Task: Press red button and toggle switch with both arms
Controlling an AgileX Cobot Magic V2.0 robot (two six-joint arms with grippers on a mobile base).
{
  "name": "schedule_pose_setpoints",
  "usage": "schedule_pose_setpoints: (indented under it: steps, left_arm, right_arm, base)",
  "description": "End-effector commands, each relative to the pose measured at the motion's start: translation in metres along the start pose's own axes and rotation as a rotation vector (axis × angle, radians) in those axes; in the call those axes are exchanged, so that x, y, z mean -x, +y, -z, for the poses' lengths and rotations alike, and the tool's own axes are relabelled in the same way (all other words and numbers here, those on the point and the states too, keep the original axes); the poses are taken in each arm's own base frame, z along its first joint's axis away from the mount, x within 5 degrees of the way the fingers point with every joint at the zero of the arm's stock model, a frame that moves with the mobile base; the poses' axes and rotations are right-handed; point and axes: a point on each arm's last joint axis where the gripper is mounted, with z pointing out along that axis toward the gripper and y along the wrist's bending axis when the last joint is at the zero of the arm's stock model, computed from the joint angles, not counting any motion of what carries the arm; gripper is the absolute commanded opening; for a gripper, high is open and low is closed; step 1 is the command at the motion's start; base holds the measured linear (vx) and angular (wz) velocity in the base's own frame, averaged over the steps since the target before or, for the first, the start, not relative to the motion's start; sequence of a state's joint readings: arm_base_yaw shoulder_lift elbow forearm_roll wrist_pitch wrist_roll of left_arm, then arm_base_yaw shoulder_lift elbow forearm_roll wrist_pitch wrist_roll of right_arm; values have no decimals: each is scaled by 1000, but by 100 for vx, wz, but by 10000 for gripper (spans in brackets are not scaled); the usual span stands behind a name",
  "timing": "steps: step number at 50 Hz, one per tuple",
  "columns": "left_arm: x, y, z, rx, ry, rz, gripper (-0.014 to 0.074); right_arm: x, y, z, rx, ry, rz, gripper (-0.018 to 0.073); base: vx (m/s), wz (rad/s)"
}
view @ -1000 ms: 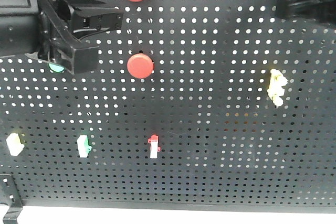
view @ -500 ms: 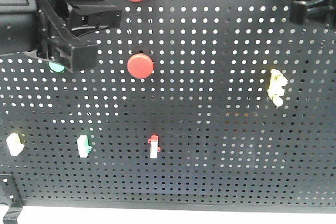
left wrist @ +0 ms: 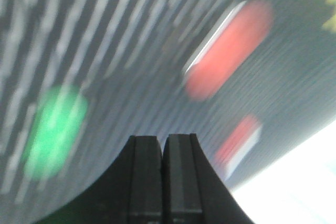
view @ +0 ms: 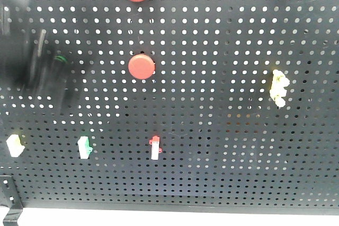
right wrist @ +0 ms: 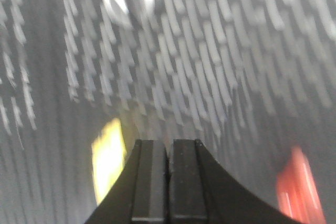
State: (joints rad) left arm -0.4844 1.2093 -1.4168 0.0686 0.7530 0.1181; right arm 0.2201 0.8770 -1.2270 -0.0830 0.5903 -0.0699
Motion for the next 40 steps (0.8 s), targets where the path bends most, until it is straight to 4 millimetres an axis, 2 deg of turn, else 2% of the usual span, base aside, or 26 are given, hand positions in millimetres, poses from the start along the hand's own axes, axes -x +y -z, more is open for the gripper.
schedule_pose_setpoints:
  steps: [1, 11, 17, 23, 32, 40]
  left_arm:
    - [-14, 11, 8, 111, -9, 18, 1]
    - [-79, 4, 15, 140, 44, -20, 1]
    - [-114, -4, 29, 125, -7, -28, 1]
    - [-147, -13, 54, 106, -110, -2, 1]
    - [-176, -20, 87, 100, -252, 40, 1]
    - [-187, -21, 105, 113, -289, 46, 1]
  right_arm:
    - [-12, -2, 21, -39, -102, 9, -3]
    - [-65, 4, 65, -47, -161, 11, -3]
    - [-93, 7, 89, -52, -193, 9, -3]
    - [-119, 9, 110, -64, -218, 13, -3]
    - [-147, 11, 122, -86, -225, 33, -3]
    - [-160, 13, 118, -69, -172, 14, -3]
  base:
    - [0, 0]
    - [0, 0]
    - [0, 0]
    - [0, 0]
    - [0, 0]
    - [0, 0]
